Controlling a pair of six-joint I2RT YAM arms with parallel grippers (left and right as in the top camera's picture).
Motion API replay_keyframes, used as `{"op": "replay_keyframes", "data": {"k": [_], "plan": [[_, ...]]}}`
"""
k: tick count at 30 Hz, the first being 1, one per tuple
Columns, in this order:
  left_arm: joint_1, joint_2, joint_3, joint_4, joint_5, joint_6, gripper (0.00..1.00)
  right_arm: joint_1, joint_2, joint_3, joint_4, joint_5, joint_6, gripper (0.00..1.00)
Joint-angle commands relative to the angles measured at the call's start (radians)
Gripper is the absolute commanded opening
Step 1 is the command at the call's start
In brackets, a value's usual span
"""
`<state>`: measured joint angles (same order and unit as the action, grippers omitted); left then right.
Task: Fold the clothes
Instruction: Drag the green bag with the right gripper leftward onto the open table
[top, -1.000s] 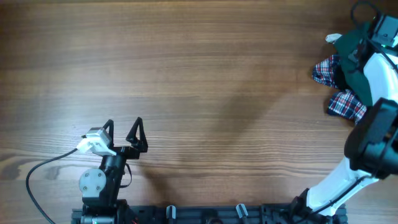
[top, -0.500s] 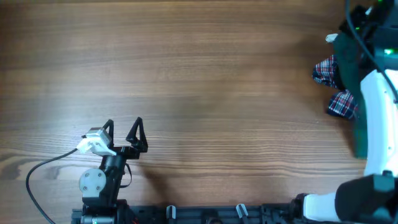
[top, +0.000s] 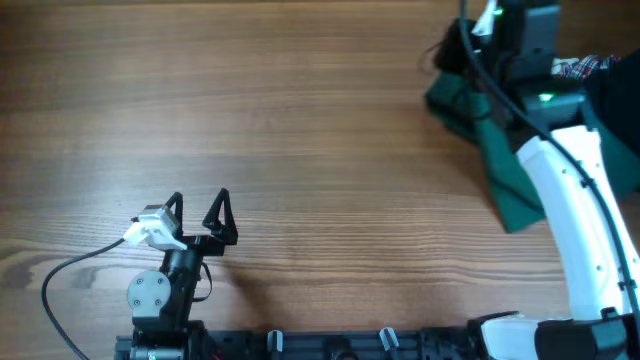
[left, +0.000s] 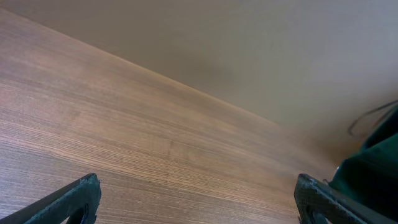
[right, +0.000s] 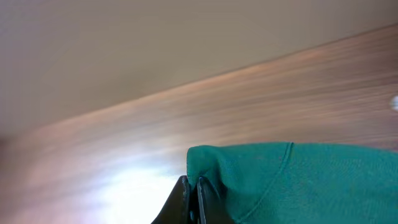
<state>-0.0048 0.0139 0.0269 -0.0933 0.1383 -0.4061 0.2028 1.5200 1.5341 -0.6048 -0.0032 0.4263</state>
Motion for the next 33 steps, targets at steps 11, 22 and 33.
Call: {"op": "replay_keyframes", "data": {"k": [11,22,33], "plan": [[-0.005,-0.007,-0.006,0.0,-0.013,0.009,1.0,0.335,0.095,0.016,0.013,-0.065,0.184,0.04],[-0.005,-0.007,-0.006,0.0,-0.013,0.009,1.0,0.363,0.1,0.016,0.012,-0.132,0.209,0.04],[-0.005,-0.007,-0.006,0.0,-0.013,0.008,1.0,0.539,0.203,0.016,0.02,-0.129,0.314,0.13]]}}
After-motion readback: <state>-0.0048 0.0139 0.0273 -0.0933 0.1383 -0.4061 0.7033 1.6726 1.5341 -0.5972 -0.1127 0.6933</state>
